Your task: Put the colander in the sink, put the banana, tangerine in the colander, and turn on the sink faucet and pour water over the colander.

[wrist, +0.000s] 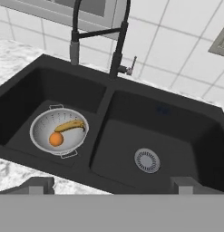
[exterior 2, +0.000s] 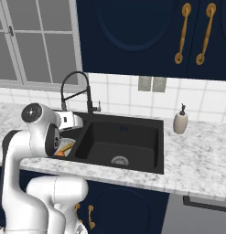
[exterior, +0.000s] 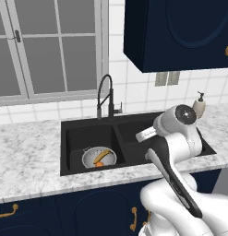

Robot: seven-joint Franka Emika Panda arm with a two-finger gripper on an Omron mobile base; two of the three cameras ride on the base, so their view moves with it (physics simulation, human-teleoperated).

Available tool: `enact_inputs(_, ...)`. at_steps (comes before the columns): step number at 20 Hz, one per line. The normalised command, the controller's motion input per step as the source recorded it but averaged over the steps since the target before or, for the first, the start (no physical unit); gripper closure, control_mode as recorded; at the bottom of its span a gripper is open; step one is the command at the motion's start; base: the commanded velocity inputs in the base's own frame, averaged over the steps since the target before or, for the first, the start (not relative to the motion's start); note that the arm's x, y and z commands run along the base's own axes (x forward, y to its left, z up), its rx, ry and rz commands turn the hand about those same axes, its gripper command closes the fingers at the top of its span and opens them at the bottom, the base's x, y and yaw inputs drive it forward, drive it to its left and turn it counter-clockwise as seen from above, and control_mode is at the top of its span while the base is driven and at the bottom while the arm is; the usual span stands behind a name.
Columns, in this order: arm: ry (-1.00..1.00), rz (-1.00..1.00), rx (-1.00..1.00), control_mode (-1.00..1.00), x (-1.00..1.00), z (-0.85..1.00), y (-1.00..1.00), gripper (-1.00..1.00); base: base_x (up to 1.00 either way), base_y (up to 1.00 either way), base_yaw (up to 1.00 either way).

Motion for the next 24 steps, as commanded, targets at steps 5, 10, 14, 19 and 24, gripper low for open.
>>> enact_inputs(5,0.00,0.00,0.00,-1.00,0.00,0.00,-0.04,-1.00,0.00,0.00,0.00)
enact_inputs(10,0.00,0.01,0.00,-1.00,0.16,-0.08,-0.41,-1.00,0.00,0.00,0.00)
enact_inputs(14,0.00,0.09,0.03,-1.00,0.04,0.00,-0.48,-1.00,0.00,0.00,0.00)
enact_inputs(19,-0.05,0.16,0.04,-1.00,0.07,0.00,-0.34,-1.00,0.00,0.00,0.00)
enact_inputs(24,-0.16,0.03,0.01,-1.00,0.52,0.13,0.00,-1.00,0.00,0.00,0.00)
